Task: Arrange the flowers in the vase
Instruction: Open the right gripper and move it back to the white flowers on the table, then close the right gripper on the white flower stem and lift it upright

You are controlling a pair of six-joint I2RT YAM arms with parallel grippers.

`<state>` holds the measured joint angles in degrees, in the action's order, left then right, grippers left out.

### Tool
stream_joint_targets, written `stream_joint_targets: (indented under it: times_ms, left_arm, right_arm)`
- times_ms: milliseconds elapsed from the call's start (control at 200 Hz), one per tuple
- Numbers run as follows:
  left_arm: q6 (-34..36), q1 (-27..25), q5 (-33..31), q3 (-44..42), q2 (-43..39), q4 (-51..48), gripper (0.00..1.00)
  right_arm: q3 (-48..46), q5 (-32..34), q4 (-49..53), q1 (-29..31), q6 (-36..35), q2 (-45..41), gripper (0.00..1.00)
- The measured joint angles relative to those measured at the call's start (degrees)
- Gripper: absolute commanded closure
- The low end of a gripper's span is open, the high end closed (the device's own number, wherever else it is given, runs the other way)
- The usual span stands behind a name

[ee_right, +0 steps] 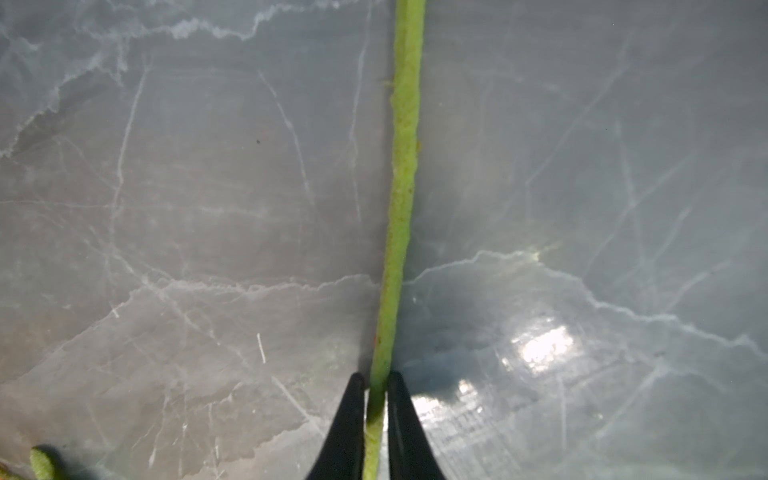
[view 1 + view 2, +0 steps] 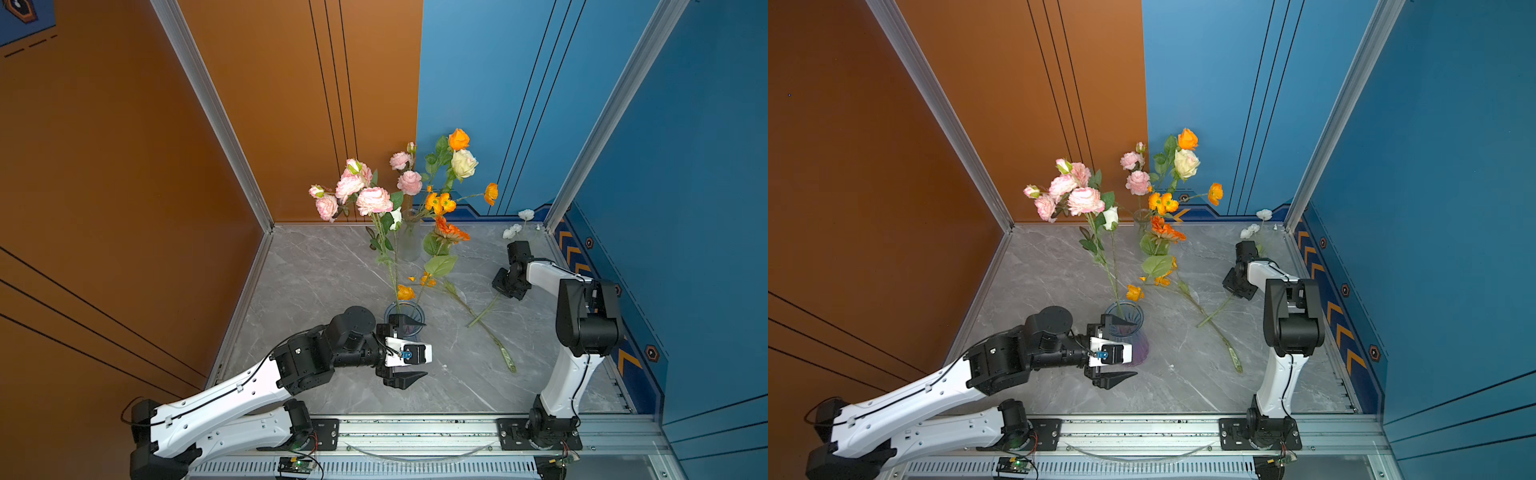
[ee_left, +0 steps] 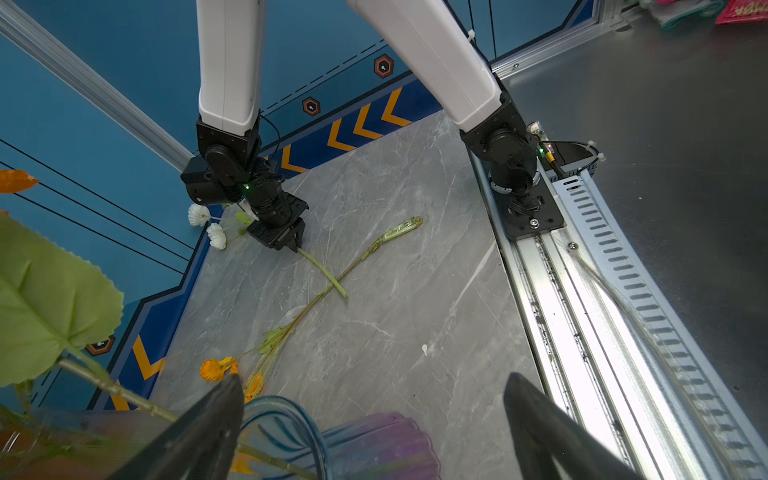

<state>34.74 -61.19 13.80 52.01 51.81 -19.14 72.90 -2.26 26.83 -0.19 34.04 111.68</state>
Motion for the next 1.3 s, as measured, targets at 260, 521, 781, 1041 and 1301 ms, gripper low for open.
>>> stream_joint_targets:
  times_ms: [260, 521, 781, 1041, 1301]
  left_arm:
    - [-0.1, 0.2, 1.5, 0.0, -0.8, 0.0, 0.02]
    - [-3.1, 6.2, 6.9, 0.9, -1.0, -0.3, 0.02]
    - [-3.3, 6.4, 7.7, 0.9, -1.9, -0.3, 0.02]
    - [-2.8, 6.5, 5.9, 0.8, -6.1, -0.4, 0.02]
    - [-5.9, 6.4, 2.4, -4.4, -16.8, -0.7, 0.02]
  right_arm:
    - [0.8, 1.5, 1.3, 1.9, -0.2, 0.2, 1.00]
    - [-8.7, 3.5, -2.3, 4.7, 1.9, -11.8, 1.00]
    - [-16.6, 10.1, -8.0, 9.7, 4.2, -37.9, 1.00]
    - [-22.8, 20.5, -5.4, 15.9, 5.2, -62.5, 1.00]
    - [-25.0, 26.6, -5.4, 25.2, 0.5, -77.9, 1.00]
